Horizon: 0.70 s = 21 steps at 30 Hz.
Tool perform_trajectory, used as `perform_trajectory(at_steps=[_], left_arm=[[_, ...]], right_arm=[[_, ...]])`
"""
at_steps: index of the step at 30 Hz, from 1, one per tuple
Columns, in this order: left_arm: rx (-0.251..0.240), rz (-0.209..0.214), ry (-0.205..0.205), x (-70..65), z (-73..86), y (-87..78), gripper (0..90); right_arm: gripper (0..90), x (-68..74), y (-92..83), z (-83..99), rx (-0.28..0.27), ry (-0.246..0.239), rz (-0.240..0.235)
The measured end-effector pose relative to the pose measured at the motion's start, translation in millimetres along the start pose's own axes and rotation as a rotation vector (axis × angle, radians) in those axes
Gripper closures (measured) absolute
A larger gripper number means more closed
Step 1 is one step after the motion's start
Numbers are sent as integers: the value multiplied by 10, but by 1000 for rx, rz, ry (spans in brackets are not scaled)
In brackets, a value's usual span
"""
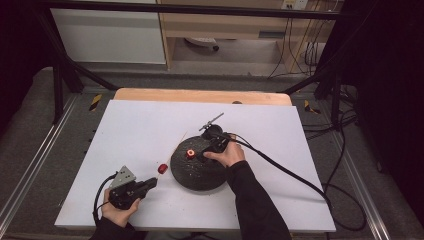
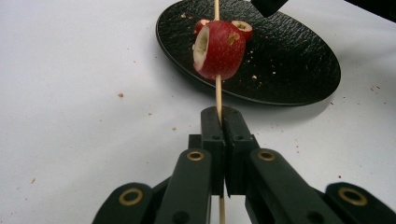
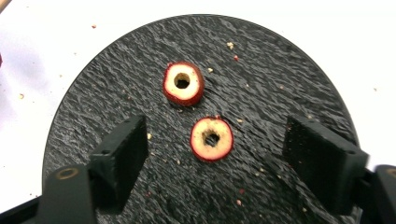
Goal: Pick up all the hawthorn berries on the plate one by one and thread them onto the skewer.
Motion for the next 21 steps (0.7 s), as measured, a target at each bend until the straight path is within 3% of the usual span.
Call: perform_trajectory(at_steps=[12,21], left_arm=[[3,-2,3,2,4,-1,882],[5,-2,6,-3,5,2,882]], right_arm=[[418,-25,157,4,106,17,-4],[509,-50,211,19,132,36,-17]])
Point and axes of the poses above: each handheld gripper's, and its own axes: y roughly forward along the jaws, z roughly out of its underside, x roughly to its left, the point moved 10 cm from there along y, roughly forward along the jaws, and after that the axes turned 6 degrees about y, right-handed, at the moved point
